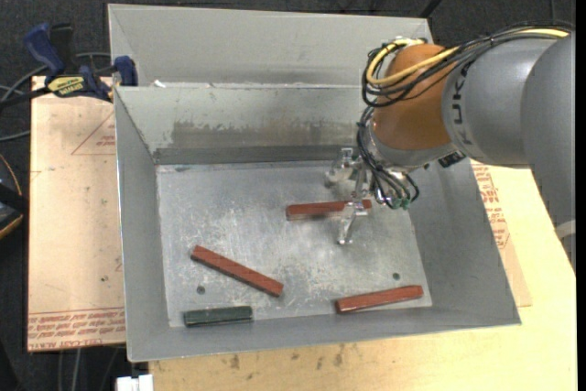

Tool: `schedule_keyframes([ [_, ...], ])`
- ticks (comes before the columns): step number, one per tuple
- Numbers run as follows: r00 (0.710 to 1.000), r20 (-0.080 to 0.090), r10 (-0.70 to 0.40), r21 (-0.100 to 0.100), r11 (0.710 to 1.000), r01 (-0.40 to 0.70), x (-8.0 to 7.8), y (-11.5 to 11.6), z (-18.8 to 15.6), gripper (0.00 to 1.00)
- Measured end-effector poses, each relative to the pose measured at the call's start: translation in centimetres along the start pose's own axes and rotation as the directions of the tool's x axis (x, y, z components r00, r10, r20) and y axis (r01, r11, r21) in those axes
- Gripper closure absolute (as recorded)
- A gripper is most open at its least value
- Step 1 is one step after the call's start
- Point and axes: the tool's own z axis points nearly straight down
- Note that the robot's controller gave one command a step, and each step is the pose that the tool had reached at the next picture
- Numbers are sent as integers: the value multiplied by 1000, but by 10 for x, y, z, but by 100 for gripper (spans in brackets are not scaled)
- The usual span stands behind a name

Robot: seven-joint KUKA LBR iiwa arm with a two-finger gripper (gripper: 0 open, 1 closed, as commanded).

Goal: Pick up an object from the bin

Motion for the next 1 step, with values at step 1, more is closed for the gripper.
schedule_keyframes([
  [1,1000,17,17,3,1000,-17,-3,4,-3,100],
])
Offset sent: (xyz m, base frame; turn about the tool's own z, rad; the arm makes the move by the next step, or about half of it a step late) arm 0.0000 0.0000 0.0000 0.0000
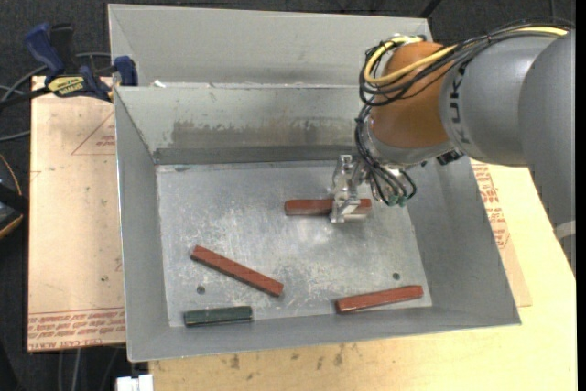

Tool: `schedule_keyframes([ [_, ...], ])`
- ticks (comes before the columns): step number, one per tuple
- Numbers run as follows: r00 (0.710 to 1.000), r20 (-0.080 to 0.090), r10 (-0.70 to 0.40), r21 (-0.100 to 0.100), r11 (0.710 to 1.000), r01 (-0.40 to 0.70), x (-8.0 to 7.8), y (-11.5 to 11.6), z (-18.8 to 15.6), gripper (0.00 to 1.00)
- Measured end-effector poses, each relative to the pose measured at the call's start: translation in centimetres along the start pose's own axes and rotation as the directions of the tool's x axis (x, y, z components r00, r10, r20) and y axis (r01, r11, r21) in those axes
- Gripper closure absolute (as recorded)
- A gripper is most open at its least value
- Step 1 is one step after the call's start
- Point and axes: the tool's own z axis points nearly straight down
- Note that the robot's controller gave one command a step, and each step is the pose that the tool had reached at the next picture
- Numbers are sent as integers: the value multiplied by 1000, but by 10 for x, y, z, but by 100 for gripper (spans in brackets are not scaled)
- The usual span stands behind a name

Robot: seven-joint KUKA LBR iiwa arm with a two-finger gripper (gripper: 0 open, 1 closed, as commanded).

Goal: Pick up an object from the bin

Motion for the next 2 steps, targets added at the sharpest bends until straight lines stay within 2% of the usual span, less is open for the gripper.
schedule_keyframes([
  [2,1000,-2,0,0,1000,0,0,0,-2,100],
])
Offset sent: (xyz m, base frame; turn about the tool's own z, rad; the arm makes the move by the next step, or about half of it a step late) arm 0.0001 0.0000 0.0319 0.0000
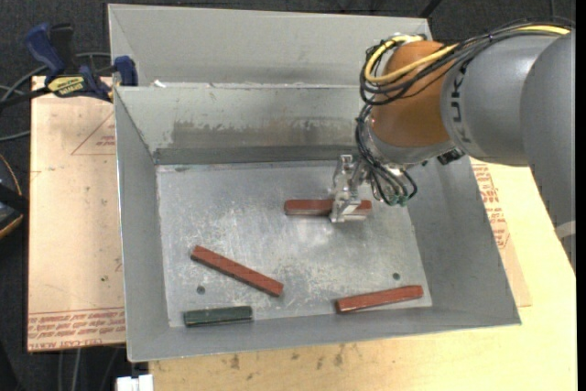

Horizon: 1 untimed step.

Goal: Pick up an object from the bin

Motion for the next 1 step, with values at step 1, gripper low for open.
schedule_keyframes([
  [1,1000,-13,0,-2,1000,0,2,1,-8,100],
])
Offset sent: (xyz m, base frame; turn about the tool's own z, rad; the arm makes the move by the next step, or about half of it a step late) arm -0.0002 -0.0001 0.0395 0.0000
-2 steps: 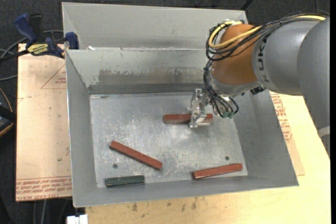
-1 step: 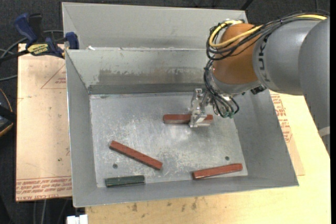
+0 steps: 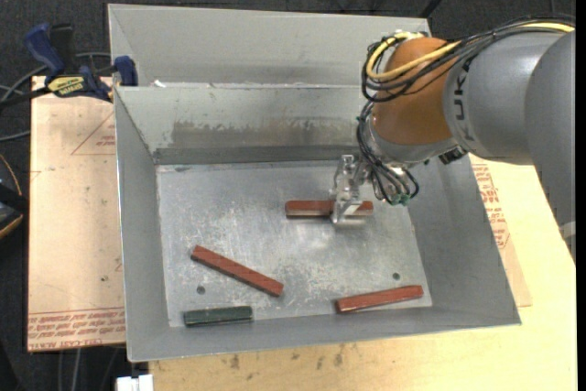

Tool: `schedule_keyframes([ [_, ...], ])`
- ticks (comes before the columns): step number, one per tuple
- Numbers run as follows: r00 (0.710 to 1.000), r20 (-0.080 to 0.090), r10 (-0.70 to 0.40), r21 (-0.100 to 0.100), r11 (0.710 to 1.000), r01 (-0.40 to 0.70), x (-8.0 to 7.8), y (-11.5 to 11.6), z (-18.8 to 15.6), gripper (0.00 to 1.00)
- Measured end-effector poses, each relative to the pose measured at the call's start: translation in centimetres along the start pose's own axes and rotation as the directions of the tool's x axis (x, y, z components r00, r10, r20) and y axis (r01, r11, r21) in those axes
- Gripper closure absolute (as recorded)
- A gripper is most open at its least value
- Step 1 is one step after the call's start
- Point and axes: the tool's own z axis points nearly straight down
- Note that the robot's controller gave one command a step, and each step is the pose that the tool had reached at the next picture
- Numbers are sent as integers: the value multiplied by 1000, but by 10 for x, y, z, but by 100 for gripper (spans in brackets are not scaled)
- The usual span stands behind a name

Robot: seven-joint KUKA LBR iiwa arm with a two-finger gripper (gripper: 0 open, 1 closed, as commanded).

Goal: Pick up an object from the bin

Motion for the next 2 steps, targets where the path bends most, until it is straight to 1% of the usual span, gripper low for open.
schedule_keyframes([
  [1,1000,-5,0,-1,1000,0,0,0,-9,100],
  [2,1000,-5,-1,-1,1000,1,0,0,-18,100],
])
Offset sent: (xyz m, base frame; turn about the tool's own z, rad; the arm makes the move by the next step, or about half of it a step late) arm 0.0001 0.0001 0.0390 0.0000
